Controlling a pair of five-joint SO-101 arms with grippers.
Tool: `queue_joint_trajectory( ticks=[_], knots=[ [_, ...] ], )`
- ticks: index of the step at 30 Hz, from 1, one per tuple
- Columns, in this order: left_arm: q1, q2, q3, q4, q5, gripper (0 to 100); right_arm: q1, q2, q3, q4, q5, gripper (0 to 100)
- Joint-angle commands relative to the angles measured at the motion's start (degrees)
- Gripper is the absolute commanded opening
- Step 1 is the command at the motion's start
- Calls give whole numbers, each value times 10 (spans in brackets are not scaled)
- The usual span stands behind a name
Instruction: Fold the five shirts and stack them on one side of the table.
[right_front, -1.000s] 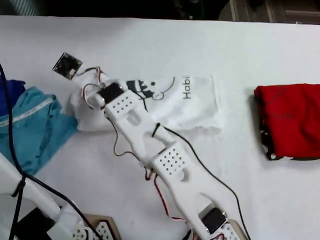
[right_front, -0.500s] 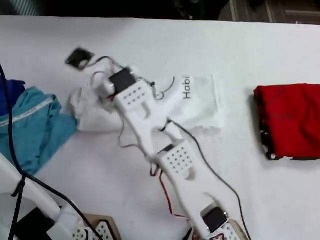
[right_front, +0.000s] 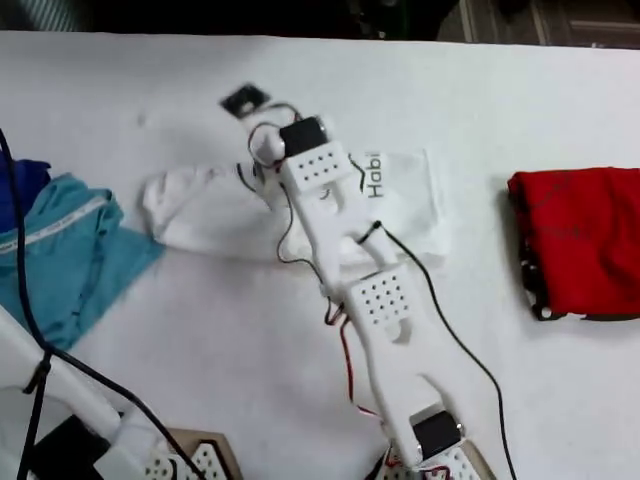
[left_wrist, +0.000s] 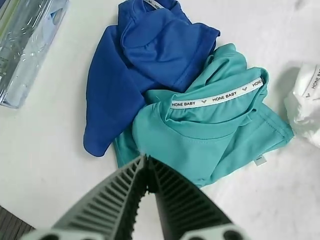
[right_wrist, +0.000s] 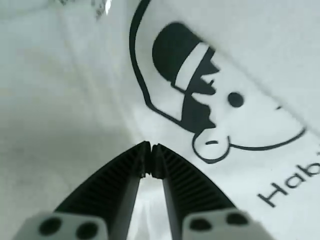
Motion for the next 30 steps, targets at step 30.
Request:
queue_joint_trajectory(
  ticks=[30],
  knots=[
    [6,-14,-2,-2,-55,31,228,-80,217,-7,-76,390]
  ],
)
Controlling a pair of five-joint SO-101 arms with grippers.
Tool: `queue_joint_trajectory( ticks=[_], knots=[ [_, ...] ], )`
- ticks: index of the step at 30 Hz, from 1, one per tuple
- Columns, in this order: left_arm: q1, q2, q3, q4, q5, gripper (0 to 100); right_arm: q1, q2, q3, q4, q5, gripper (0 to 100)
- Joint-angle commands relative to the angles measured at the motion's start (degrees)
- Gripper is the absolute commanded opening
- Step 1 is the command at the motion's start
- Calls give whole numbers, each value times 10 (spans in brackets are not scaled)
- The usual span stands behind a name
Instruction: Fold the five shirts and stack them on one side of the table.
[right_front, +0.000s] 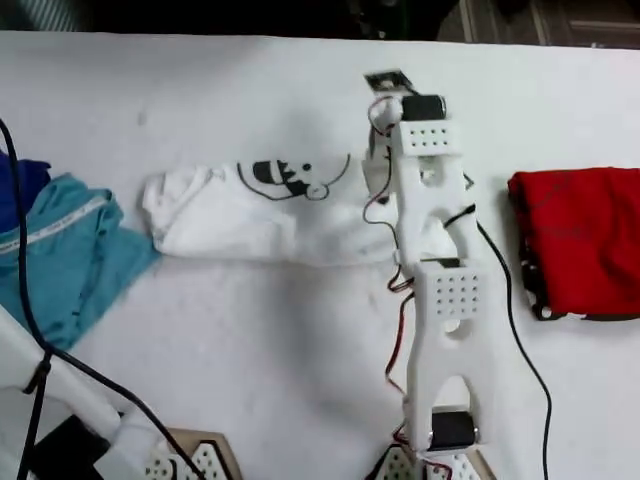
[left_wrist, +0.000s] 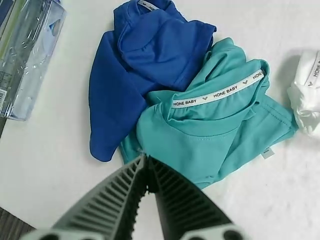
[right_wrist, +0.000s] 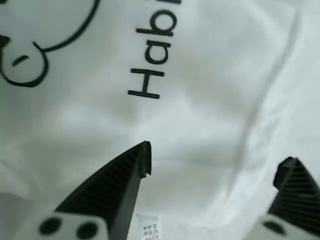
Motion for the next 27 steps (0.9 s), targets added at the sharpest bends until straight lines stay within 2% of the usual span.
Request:
queue_joint_trajectory(
  ticks=[1,5,7,9,12,15,17,21,27],
  knots=[
    [6,-14,-2,-2,-5,31,9,16,-43,-5,-4,390],
    [6,-14,-2,-2,-5,31,21,58,-62,-5,-4,389],
    [6,-14,-2,-2,-5,31,20,80,-64,-1,-4,350],
    [6,-14,-2,-2,-5,31,19,92,-65,1,-4,243],
    [6,-14,-2,-2,-4,31,22,80,-64,5,-4,12],
    [6,-14,-2,-2,-4,31,31,40,-44,6,1,50],
    [6,-14,-2,-2,-5,31,44,7,-25,5,17,12],
    [6,-14,-6,-2,-6,31,106,-44,17,4,114,19],
    [6,-14,-2,-2,-4,31,210,-57,-9,3,206,19]
  ],
)
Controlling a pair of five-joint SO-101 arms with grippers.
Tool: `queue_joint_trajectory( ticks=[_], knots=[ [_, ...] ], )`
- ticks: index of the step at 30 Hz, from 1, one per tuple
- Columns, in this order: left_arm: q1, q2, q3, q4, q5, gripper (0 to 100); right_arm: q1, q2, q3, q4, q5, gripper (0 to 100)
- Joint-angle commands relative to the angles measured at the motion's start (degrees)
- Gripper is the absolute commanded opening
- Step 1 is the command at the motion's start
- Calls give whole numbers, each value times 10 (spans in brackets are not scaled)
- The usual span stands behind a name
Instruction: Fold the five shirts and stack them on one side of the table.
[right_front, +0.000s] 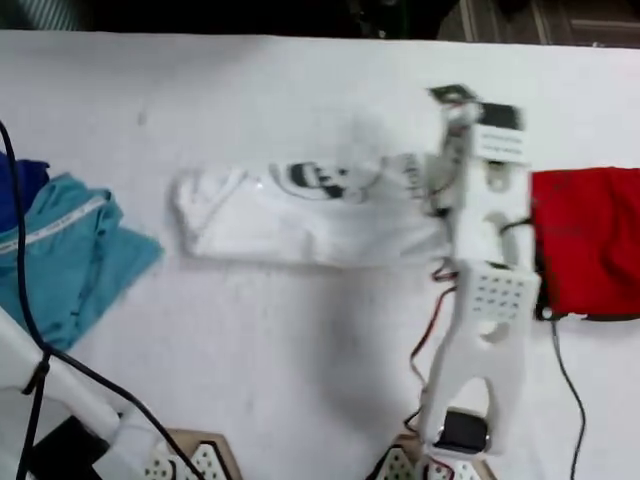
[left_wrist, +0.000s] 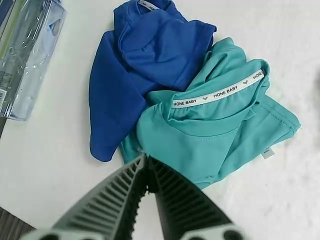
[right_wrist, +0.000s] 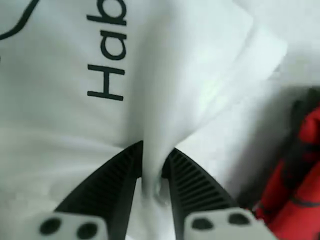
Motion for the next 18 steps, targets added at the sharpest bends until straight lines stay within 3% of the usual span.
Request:
queue_joint_trajectory(
  ticks=[1,8,15,18],
  knots=[
    [6,-14,-2,-2,-4,31,42,-51,-39,3,42,19],
    [39,-14,-1,-2,-1,31,-21,-161,11,5,52,19],
    [51,-17,-1,-1,0,31,-184,-330,181,3,45,19],
    [52,-17,-1,-1,2,31,-262,-348,199,-8,3,19]
  ],
)
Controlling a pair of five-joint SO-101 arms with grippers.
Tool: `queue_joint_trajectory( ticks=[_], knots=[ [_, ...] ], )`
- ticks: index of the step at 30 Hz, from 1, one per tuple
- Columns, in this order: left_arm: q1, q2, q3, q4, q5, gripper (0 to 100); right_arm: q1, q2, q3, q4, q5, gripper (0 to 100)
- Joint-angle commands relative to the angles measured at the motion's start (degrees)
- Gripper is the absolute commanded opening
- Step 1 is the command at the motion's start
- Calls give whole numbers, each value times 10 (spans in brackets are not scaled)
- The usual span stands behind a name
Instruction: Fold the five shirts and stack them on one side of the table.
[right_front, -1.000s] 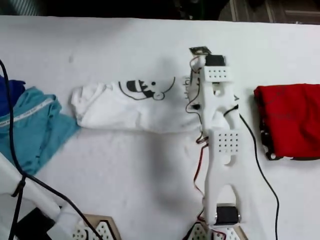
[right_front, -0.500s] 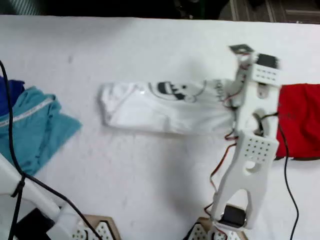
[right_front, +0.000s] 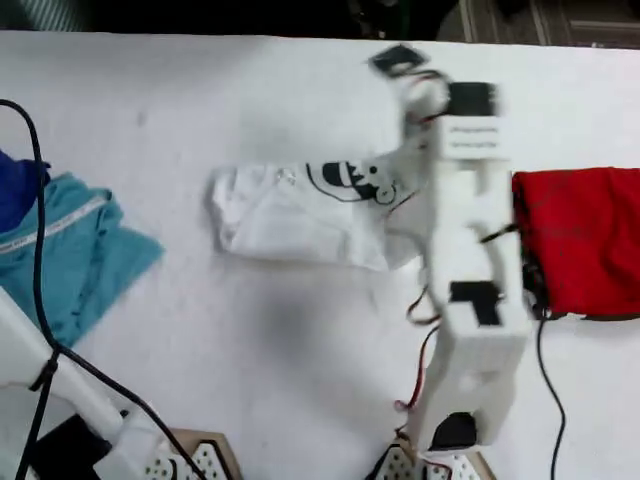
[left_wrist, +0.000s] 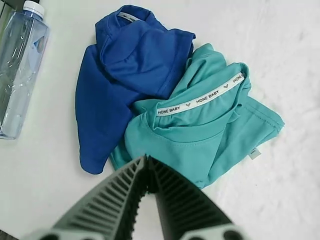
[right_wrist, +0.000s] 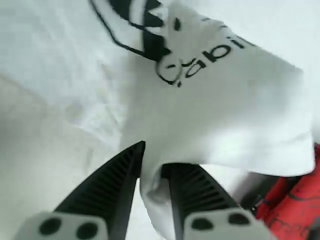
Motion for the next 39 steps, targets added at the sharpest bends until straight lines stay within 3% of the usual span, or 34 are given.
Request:
queue_joint_trajectory(
  ticks=[1,10,20,27,29,33,39],
  knots=[
    [6,-17,-1,-1,11,31,-87,-46,7,-19,-47,19],
    [6,-17,-1,-1,60,31,-223,29,7,-145,-98,19],
    [6,-14,-1,-1,60,31,-274,84,7,-223,-95,39],
    [6,-15,51,-3,60,31,-285,81,-4,-213,-98,406],
    [6,-18,62,-3,60,31,-282,73,-35,-166,-98,463],
    [6,-18,64,-11,60,31,-259,69,-108,-59,-98,377],
    [6,-19,63,-27,60,31,-183,70,-122,-2,-94,2]
  ],
)
